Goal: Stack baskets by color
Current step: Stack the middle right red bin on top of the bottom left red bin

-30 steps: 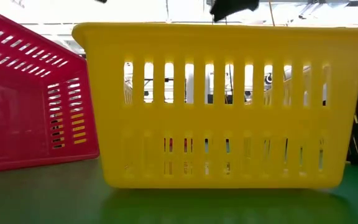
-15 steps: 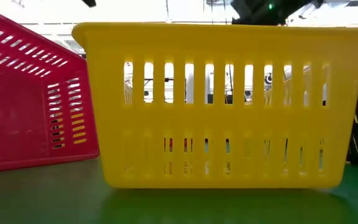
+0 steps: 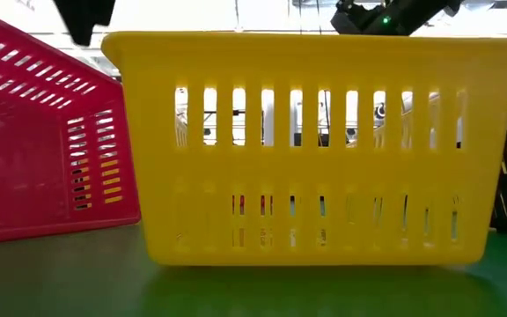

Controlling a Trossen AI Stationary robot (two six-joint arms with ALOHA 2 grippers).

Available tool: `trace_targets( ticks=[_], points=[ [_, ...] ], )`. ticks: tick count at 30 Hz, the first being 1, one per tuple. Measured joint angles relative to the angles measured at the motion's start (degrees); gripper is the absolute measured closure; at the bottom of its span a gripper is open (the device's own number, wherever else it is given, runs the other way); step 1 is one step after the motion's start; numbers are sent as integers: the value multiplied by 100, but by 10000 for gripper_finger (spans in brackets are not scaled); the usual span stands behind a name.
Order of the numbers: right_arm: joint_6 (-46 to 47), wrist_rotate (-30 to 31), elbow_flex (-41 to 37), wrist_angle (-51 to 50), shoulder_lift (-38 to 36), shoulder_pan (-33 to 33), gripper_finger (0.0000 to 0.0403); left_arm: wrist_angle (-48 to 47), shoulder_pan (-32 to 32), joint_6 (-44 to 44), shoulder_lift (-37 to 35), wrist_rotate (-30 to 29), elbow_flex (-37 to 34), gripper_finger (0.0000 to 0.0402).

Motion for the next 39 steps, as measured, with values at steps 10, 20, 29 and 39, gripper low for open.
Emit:
trace_targets(
  ticks=[10, 20, 29, 39],
  points=[
    [62, -4, 0, -323, 1, 298, 250, 9, 23, -735, 162, 154, -60, 149],
    [62, -4, 0, -318, 1, 336, 250, 0, 216, -773, 169, 415, -953, 153],
    [6, -4, 0, -280, 1, 334, 250, 15, 478, -223, 166, 437, -910, 335],
    [-4, -6, 0, -421, 1, 336, 250, 20, 676, 229, -114, 466, -450, 395]
  ],
)
